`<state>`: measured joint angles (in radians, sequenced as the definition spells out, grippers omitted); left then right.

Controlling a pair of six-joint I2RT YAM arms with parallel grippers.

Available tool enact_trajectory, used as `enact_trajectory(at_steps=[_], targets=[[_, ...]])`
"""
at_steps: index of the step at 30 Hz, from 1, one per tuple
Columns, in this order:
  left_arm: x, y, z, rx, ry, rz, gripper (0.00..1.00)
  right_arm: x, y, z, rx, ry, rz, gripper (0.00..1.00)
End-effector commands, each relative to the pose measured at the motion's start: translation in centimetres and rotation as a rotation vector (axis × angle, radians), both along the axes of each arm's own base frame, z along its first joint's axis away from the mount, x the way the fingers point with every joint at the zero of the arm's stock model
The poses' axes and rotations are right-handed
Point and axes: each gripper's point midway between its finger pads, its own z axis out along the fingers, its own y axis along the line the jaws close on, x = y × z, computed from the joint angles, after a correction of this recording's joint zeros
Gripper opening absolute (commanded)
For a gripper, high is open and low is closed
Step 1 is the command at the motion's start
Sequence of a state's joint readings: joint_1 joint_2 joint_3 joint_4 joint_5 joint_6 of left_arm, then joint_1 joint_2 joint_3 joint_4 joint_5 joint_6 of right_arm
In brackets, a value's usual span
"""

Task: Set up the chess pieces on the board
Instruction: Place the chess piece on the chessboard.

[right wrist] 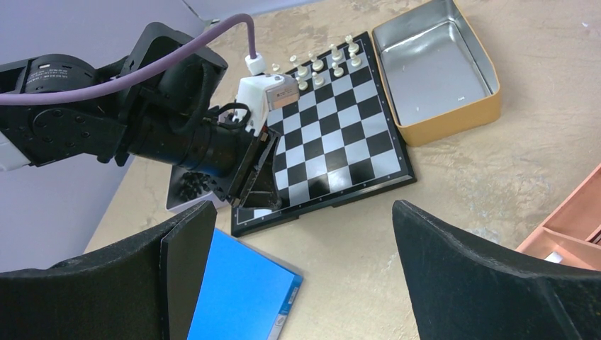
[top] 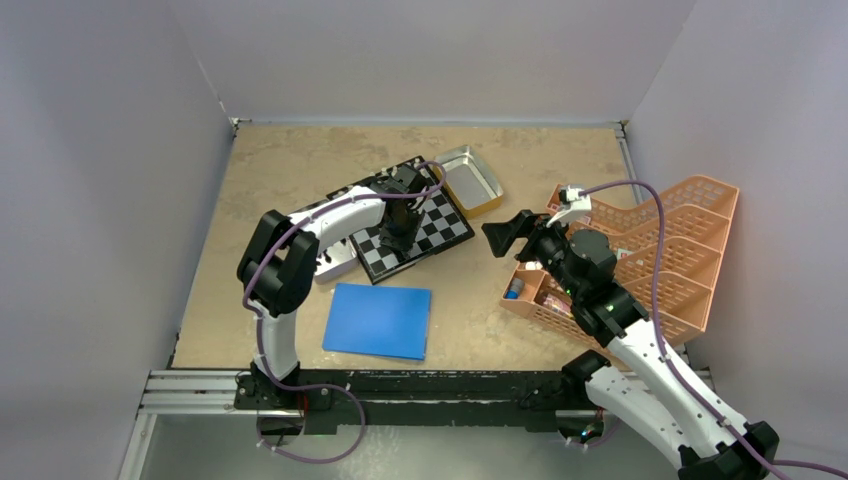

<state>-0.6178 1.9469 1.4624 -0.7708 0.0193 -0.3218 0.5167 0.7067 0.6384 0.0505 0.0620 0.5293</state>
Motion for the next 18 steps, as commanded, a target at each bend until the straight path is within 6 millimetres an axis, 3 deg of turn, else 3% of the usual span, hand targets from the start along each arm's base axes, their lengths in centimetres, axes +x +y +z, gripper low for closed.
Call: enact_trajectory(at_steps=[1,18], targets=[[1.29,-1.21,1.29,-0.042,-0.049,0.001,0.27,0.56,-0.21,1.30,0.004,-0.055,-0.017,0.97],[1.40,-1.56,1.58,-0.061,-0.057,-0.003,0.27,0.55,-0.14,0.97,0.000,-0.048,-0.013,0.97]])
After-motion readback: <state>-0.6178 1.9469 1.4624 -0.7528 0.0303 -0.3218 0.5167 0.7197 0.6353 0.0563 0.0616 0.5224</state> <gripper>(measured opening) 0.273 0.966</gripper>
